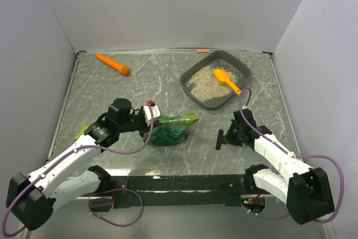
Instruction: Fill the litter box with clean litter
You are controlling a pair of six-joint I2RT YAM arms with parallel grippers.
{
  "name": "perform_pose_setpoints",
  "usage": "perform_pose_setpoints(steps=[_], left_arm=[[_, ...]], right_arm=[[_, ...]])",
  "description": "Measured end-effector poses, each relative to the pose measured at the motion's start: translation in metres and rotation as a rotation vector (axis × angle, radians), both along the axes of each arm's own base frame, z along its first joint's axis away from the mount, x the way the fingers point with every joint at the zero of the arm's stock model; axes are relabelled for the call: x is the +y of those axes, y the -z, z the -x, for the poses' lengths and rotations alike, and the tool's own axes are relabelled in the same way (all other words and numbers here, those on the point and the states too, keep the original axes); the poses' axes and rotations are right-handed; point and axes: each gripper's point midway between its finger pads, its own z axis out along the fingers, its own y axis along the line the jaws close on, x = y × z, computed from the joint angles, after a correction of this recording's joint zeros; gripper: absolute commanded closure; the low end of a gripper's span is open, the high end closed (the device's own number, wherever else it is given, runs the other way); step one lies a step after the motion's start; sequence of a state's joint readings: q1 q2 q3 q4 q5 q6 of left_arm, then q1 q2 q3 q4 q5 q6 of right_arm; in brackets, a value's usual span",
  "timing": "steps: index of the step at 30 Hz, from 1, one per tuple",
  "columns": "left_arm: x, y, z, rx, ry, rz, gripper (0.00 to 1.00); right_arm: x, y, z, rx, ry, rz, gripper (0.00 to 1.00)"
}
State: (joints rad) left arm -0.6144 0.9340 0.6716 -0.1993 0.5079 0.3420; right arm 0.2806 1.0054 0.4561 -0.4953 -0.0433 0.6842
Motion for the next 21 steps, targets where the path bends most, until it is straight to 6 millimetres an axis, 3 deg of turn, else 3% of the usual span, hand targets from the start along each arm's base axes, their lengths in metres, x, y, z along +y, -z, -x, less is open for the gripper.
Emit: perform_pose_setpoints(steps=[3, 11, 13, 17, 21], left_arm=[[0.0, 0.0, 0.0, -0.002, -0.003, -0.002, 0.93], [-0.001, -0.004, -0.002, -0.01, -0.007, 0.005, 0.59], [-0.001, -0.007, -0.002, -0.008, -0.006, 0.001, 0.58], [-0.003, -0.029, -0.005, -0.011, -0.008, -0.004, 0.55], [-0.004, -0.063, -0.009, -0.047, -0.015, 0.015, 0.52]], right_arm=[[0.007, -0.005, -0.004, -0.018, -0.01, -0.036, 1.0], [0.006, -0.016, -0.01, -0.082, -0.01, -0.036, 1.0], [0.002, -0.017, -0.007, -0.089, -0.014, -0.018, 1.0], [-0.005, -0.026, -0.001, -0.106, -0.038, 0.014, 1.0], [-0.007, -0.05, -0.006, -0.176, -0.07, 0.032, 1.0]])
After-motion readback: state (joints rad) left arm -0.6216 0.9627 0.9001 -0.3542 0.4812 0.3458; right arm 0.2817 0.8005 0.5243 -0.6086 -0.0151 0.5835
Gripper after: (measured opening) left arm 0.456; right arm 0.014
